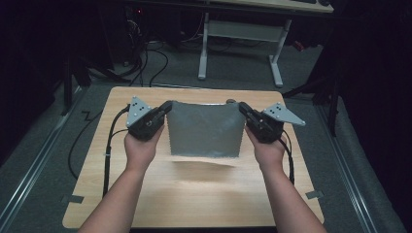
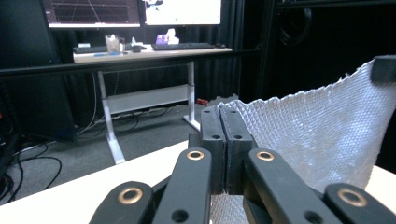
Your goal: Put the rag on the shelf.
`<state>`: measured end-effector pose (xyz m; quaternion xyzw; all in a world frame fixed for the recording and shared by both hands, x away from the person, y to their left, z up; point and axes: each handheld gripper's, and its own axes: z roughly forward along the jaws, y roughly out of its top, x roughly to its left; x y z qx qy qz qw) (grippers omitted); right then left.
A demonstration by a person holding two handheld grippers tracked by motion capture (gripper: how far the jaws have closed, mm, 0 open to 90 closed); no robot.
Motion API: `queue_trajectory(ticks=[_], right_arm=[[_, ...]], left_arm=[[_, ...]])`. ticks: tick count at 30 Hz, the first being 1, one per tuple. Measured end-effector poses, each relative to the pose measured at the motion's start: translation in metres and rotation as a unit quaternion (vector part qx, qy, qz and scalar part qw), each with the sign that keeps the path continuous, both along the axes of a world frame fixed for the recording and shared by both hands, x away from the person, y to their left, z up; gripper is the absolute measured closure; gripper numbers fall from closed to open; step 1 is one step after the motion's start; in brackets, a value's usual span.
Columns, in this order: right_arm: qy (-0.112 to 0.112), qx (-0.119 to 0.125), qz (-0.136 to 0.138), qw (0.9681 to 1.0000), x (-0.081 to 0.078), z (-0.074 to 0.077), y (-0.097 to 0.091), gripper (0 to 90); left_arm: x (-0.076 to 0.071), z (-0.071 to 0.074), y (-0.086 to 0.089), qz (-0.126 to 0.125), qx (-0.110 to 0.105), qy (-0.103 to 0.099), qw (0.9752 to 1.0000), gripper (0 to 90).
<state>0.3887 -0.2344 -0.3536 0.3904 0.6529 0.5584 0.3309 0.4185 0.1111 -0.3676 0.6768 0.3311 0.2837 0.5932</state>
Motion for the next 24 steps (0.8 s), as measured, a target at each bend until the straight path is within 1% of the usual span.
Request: queue_trajectory(ticks=[2, 4, 5, 6, 7, 8, 9, 10, 11, 13, 14, 16, 17, 18, 19, 20, 22, 23, 24], right_arm=[[0.0, -0.001, -0.003, 1.0, 0.006, 0.002, 0.001, 88.9], [-0.003, -0.006, -0.005, 1.0, 0.01, 0.003, 0.002, 88.9], [-0.003, -0.006, -0.005, 1.0, 0.013, 0.004, 0.003, 88.9], [-0.002, -0.003, -0.004, 1.0, 0.015, 0.004, 0.004, 88.9], [-0.006, -0.004, -0.005, 1.0, 0.018, 0.004, 0.005, 88.9], [-0.005, -0.005, -0.005, 1.0, 0.02, 0.004, 0.005, 88.9], [-0.003, -0.001, -0.006, 1.0, 0.023, 0.003, 0.007, 88.9], [-0.002, -0.001, -0.006, 1.0, 0.027, 0.002, 0.008, 88.9], [-0.002, -0.001, -0.006, 1.0, 0.027, 0.002, 0.008, 88.9], [0.002, 0.002, -0.008, 1.0, 0.034, 0.001, 0.009, 88.8], [0.006, 0.005, -0.005, 1.0, 0.039, 0.001, 0.009, 88.8], [0.011, 0.011, -0.004, 0.9999, 0.048, 0.0, 0.008, 88.8], [0.017, 0.015, -0.004, 0.9997, 0.054, -0.001, 0.008, 88.9], [0.017, 0.014, -0.004, 0.9998, 0.057, -0.001, 0.009, 88.9], [0.017, 0.014, -0.004, 0.9998, 0.057, -0.001, 0.009, 88.9], [0.019, 0.011, -0.006, 0.9997, 0.062, -0.002, 0.01, 88.9], [0.017, 0.005, -0.006, 0.9998, 0.066, -0.002, 0.011, 88.9], [0.017, 0.005, -0.006, 0.9998, 0.066, -0.002, 0.011, 88.9], [0.018, 0.004, -0.007, 0.9998, 0.067, -0.002, 0.012, 88.9]], left_arm=[[0.009, -0.001, -0.002, 0.007, 0.004, 0.003, 1.0, 90.0], [0.011, -0.001, -0.002, 0.01, 0.006, 0.003, 0.9999, 90.0], [0.017, 0.001, -0.002, 0.017, 0.01, 0.0, 0.9998, 90.0], [0.017, 0.001, -0.002, 0.017, 0.01, 0.0, 0.9998, 90.0], [0.022, 0.001, -0.002, 0.023, 0.01, -0.003, 0.9997, 90.0], [0.022, 0.001, -0.002, 0.023, 0.01, -0.003, 0.9997, 90.0], [0.03, 0.002, -0.002, 0.031, 0.012, -0.003, 0.9994, 90.0], [0.033, 0.003, -0.002, 0.034, 0.015, -0.001, 0.9993, 90.0], [0.033, 0.003, -0.002, 0.034, 0.015, -0.001, 0.9993, 90.0], [0.04, 0.004, -0.003, 0.04, 0.024, -0.001, 0.9989, 90.0], [0.042, 0.004, -0.002, 0.04, 0.025, -0.002, 0.9989, 90.0], [0.05, 0.004, -0.001, 0.039, 0.017, 0.007, 0.9991, 90.0], [0.055, 0.004, -0.002, 0.043, 0.024, 0.008, 0.9988, 90.0], [0.058, 0.004, -0.002, 0.045, 0.03, 0.008, 0.9985, 90.0], [0.058, 0.004, -0.002, 0.045, 0.03, 0.008, 0.9985, 90.0], [0.063, 0.004, -0.002, 0.049, 0.028, 0.005, 0.9984, 90.0], [0.068, 0.004, -0.002, 0.05, 0.027, 0.011, 0.9983, 90.0], [0.068, 0.004, -0.002, 0.05, 0.027, 0.011, 0.9983, 90.0], [0.071, 0.004, -0.003, 0.051, 0.028, 0.011, 0.9982, 90.0]])
